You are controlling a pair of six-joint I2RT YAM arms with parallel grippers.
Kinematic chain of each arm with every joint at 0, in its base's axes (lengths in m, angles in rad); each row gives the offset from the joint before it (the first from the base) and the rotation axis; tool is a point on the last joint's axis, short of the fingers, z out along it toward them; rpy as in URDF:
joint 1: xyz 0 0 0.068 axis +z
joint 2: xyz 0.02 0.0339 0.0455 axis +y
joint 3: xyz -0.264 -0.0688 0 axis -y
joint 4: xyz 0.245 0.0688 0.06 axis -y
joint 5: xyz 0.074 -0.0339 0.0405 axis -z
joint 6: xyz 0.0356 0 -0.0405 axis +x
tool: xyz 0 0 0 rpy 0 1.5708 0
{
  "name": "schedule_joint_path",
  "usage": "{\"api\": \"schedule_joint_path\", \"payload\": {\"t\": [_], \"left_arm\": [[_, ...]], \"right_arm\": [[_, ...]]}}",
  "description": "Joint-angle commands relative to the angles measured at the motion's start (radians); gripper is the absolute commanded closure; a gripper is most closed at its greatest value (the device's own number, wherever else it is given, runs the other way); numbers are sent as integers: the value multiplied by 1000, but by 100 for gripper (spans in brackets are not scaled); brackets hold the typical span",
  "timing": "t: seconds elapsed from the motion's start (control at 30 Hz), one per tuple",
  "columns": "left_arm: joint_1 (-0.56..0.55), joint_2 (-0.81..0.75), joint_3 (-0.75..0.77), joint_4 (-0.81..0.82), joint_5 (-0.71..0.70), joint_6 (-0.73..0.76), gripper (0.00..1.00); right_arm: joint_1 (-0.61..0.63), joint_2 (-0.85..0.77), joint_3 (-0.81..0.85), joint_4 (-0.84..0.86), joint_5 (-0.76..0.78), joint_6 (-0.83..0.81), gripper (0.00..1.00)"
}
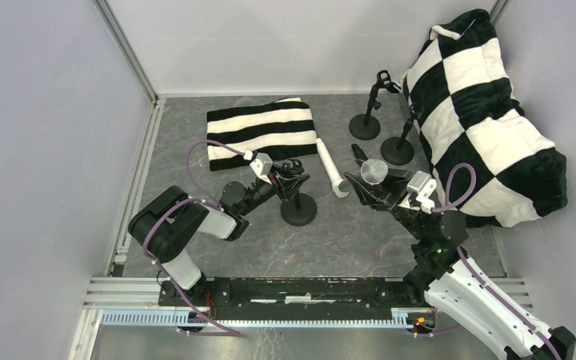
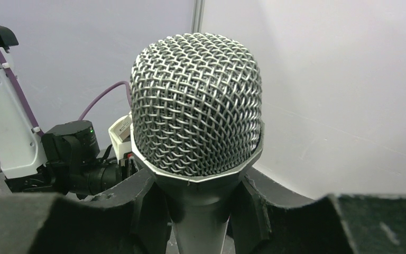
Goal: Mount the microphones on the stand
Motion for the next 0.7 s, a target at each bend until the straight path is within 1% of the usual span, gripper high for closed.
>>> {"api": "schedule_joint_path", "payload": {"t": [0.0, 0.07, 0.17, 0.2, 0.27, 0.33, 0.53, 0.67], "left_arm": [[-4, 6, 26, 244, 47, -75, 98], [-4, 7, 23, 244, 61, -78, 98], [-4, 10, 21, 244, 89, -80, 98], [-4, 13, 21, 243, 96, -82, 98], [-4, 21, 20, 244, 111, -87, 98], [-4, 29, 16, 244, 118, -88, 98], [-4, 37, 4, 244, 140, -85, 98], [-4, 41, 1, 244, 149, -85, 98]], "right_arm": [[-4, 36, -13, 188, -24, -19, 100], [-4, 66, -4, 220, -43, -21, 99], [-4, 116, 23, 259, -91, -16, 94], [-3, 135, 33, 273, -106, -9, 94], [-4, 174, 50, 307, -142, 6, 100], [-4, 208, 62, 348, -172, 27, 100], [-2, 301, 61, 562, -261, 89, 100], [-2, 358, 85, 657, -302, 124, 100]]}}
